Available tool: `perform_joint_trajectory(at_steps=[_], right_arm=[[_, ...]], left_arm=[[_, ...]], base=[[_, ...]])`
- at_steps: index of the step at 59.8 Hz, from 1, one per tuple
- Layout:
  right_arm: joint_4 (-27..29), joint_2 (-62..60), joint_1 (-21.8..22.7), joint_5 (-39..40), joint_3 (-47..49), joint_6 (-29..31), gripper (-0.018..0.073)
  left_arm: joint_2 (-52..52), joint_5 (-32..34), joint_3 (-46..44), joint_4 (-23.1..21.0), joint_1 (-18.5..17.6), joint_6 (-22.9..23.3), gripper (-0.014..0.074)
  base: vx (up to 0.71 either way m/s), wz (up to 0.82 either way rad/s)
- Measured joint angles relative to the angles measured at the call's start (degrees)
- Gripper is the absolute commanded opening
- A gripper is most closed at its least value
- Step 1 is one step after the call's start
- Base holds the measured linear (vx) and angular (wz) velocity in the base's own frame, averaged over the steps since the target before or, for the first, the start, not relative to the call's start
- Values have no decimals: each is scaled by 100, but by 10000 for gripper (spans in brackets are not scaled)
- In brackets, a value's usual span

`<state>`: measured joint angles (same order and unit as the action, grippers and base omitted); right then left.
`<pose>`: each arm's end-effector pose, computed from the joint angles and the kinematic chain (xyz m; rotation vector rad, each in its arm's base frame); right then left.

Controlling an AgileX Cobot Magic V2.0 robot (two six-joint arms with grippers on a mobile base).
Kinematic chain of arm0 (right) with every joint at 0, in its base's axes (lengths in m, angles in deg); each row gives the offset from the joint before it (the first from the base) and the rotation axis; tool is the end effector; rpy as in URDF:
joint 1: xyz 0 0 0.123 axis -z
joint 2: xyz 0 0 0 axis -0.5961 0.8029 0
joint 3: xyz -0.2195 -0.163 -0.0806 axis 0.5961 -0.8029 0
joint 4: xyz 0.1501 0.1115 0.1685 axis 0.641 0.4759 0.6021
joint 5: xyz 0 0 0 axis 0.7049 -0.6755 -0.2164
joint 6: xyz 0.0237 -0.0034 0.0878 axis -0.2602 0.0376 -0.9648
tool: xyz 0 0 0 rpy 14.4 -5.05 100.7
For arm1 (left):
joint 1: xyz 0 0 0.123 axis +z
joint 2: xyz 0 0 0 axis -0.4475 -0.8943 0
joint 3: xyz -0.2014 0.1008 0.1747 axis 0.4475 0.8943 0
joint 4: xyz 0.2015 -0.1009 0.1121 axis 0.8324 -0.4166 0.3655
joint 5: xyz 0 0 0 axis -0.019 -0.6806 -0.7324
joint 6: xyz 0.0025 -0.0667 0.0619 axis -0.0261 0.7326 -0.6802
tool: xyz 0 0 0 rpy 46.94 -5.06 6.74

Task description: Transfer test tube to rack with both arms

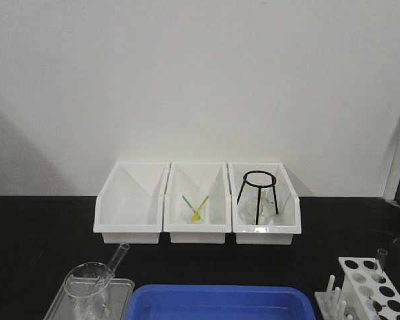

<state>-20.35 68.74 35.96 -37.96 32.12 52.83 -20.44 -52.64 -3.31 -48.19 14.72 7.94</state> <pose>0.1669 0.0025 0.3810 -0.0562 1.4729 -0.0321 0.1847 -0.0391 0.4163 0.2175 1.4411 -0.0977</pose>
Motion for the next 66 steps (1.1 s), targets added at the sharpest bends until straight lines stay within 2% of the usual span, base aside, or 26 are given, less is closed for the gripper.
perform_joint_trajectory(at_steps=[5,12,20,30,36,44,51,66], right_arm=[[0,0,0,0,0,0,498],[0,0,0,0,5,0,645],[0,0,0,0,5,0,717],[0,0,0,58,5,-2,697],[0,21,0,71,5,-2,665],[0,114,0,78,6,-2,606],[0,216,0,44,0,-2,545],[0,450,0,-9,0,-2,460]], left_arm=[[0,-33,0,2,0,0,487],[0,-180,0,7,0,0,637],[0,-264,0,7,0,-18,692],[0,-86,0,-7,0,144,669],[-118,-223,0,164,0,144,640],[-524,-395,169,669,-11,-233,592],[-1054,-383,581,861,-40,-437,562],[-2176,711,1084,1049,-343,-744,553]], base=[[0,0],[0,0],[0,0],[0,0],[0,0],[0,0],[0,0],[0,0]])
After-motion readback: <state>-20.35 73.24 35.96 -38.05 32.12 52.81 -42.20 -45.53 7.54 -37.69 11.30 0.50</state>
